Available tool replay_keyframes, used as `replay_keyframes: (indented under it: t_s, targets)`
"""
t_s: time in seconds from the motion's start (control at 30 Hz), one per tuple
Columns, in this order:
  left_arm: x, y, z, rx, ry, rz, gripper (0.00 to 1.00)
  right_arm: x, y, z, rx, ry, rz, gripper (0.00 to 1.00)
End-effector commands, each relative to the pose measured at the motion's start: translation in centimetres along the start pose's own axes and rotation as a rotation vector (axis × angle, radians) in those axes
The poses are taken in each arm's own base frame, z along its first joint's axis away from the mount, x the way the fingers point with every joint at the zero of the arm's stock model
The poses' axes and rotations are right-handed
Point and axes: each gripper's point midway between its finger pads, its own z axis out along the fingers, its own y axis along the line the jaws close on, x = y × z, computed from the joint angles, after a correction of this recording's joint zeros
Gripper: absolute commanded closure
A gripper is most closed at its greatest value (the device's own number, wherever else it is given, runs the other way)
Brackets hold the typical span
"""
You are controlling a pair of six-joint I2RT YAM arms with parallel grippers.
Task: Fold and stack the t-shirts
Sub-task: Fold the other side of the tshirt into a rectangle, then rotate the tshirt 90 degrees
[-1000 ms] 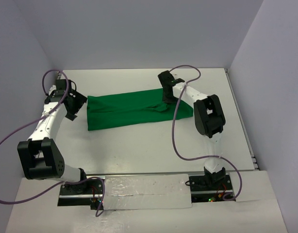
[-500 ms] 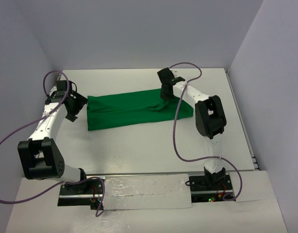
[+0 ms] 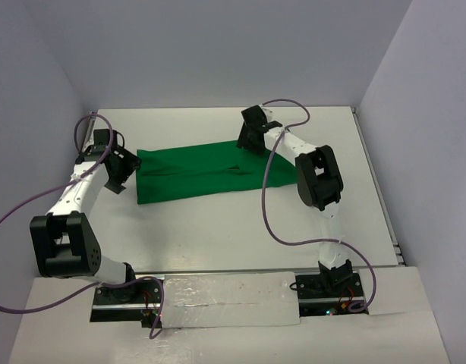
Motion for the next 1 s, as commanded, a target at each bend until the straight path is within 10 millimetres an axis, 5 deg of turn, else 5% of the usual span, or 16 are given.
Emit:
replay_keyframes:
  t_s: [0.0,0.17,0.27,0.5,0.57,0.7,0.9,0.97]
  targets:
    - [0.1,-0.8,0.2,0.029,-0.006,0.007,0.11,-4.0,2.4,-3.3,-0.087,-0.096,0.035,0.37]
    - [-0.5,-1.0,-0.5,0.026,-0.037,0.013,0.11,-6.5,1.9,-7.9,-0.144,-0.160,0.047,0.37]
    - [-1.3,-1.7,-1.2,0.029,-0.082,0.045,0.11,-7.6,0.7,-12.4,-0.193,-0.213,0.055,0.37]
    - [-1.0,-5.2,1.6,-0.006,-0.095,0.176,0.11,0.0,-6.9,-16.6,-0.273,-0.144,0.165,0.42]
    - [-1.2,-5.8,2.3,-0.023,-0.099,0.187,0.13,1.7,-8.2,-16.6,-0.275,-0.128,0.193,0.47]
    - [-0.9,-6.3,7.4,-0.166,-0.050,0.233,0.14,7.3,-11.9,-15.4,-0.226,-0.065,0.331,0.90]
    - [0.5,-5.4,11.4,-0.266,0.002,0.258,0.14,8.9,-12.6,-11.6,-0.195,0.008,0.441,0.91]
    - [1.6,-4.1,11.9,-0.291,0.035,0.258,0.15,7.8,-11.8,-10.4,-0.190,0.013,0.465,0.91]
